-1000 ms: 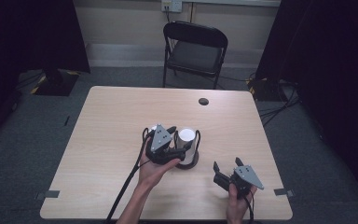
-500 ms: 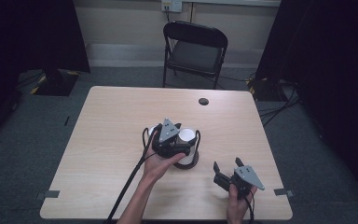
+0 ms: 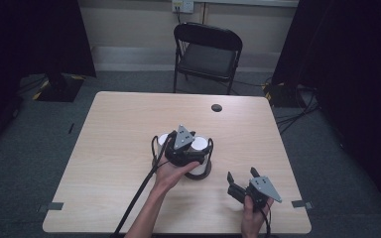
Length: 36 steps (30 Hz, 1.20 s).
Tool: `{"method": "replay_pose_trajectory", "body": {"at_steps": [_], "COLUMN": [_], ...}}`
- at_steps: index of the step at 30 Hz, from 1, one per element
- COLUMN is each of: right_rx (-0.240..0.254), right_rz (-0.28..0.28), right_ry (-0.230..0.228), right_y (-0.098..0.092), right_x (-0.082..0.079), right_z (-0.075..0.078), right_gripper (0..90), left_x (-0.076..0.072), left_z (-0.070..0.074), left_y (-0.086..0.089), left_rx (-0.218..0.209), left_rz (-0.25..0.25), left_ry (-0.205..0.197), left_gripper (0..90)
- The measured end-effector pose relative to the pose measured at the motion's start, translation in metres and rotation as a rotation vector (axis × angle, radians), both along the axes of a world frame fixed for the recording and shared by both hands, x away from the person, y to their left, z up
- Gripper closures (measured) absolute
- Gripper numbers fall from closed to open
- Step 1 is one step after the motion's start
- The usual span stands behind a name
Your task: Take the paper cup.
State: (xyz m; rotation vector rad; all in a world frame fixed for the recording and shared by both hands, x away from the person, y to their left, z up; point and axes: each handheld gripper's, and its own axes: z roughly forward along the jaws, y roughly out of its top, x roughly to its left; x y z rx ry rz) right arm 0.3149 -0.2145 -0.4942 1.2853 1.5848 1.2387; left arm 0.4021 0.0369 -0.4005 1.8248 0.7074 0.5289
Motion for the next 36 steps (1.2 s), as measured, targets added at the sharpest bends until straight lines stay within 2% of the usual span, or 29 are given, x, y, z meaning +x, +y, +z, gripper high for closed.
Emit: {"method": "replay_pose_trajectory", "body": {"at_steps": [4,6,11,13,28,34,36], "right_rx": [0.002,0.001,0.008,0.009,0.008,0.008,0.008], "right_rz": [-0.001,-0.001,-0.004,-0.004,-0.005,-0.004,-0.003], "right_ry": [-0.001,-0.004,-0.008,-0.009,-0.009,-0.009,-0.008], "right_y": [-0.0002,-0.0002,-0.0005,-0.0007,-0.0005,-0.0007,-0.0006], "right_x": [0.0,-0.0004,-0.0009,-0.0009,-0.001,-0.0009,-0.0008], "right_z": [0.0,0.0,-0.0001,-0.0001,-0.0001,-0.0001,-0.0001], "right_gripper": [13.9,13.9,13.9,13.9,13.9,13.9,13.9], "left_x": [-0.0001,-0.0009,-0.0009,0.0002,0.0009,-0.0004,0.0004], "left_z": [-0.001,-0.0021,-0.0034,-0.0033,0.0004,0.0042,0.0049], "left_y": [-0.001,-0.003,-0.0061,-0.0046,-0.001,0.0013,0.0025], "left_rx": [0.018,0.046,0.067,0.062,0.014,-0.018,-0.024], "left_rz": [-0.002,0.011,0.007,0.005,0.013,0.027,0.052], "left_ry": [0.0,-0.013,-0.02,-0.017,-0.004,-0.005,0.001], "left_gripper": [26.9,25.6,31.3,33.9,34.6,34.8,34.8]}}
